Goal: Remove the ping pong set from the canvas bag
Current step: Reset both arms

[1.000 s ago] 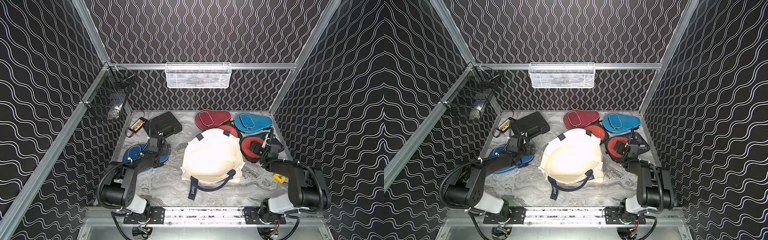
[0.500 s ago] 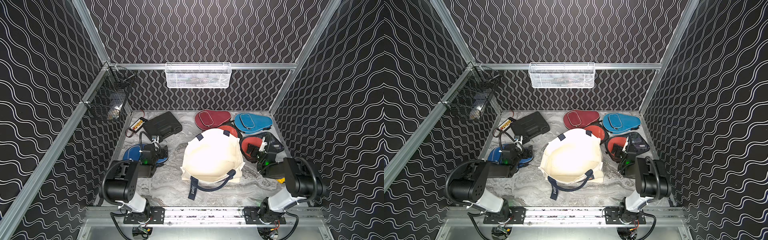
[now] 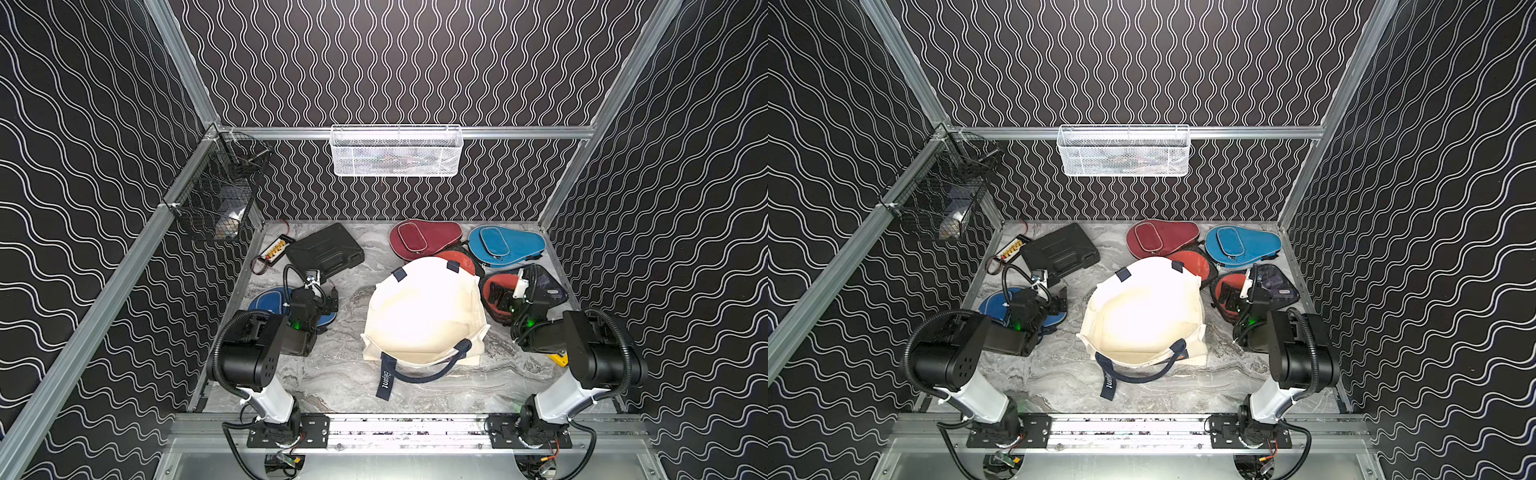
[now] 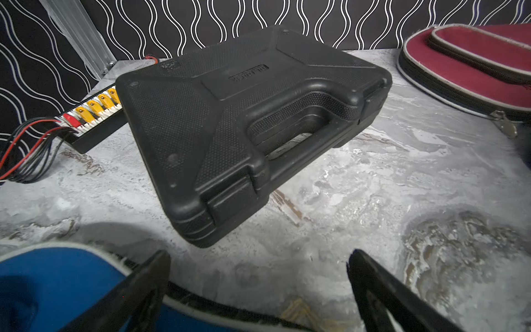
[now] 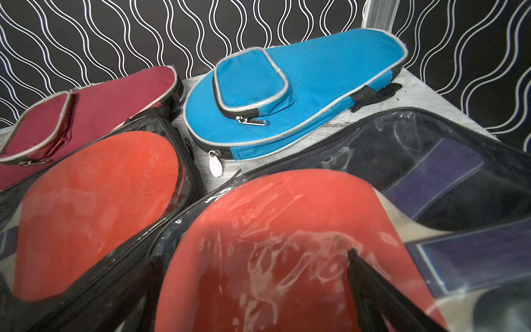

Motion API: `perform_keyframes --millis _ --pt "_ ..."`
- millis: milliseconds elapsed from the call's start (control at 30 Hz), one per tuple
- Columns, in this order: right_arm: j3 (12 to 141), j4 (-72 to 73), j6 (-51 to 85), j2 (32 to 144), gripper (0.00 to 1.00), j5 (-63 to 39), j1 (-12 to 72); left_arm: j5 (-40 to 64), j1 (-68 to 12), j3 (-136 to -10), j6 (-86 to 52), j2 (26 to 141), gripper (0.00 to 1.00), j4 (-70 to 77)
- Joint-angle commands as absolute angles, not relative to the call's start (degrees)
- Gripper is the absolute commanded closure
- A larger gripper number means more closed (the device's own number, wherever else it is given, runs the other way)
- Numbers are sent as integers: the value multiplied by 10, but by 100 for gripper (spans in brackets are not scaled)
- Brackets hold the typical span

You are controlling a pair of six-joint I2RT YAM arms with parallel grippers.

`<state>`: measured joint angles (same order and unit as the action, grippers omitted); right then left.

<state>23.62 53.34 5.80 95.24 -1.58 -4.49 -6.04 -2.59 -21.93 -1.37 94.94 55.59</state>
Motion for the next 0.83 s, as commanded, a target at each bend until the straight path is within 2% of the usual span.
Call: perform_keyframes --millis 0,800 --pt "236 547 48 951 1 -16 -44 -69 -26 -221 0 952 1 575" --pt "237 544 47 954 1 -12 -40 -72 -32 -222 1 951 1 572"
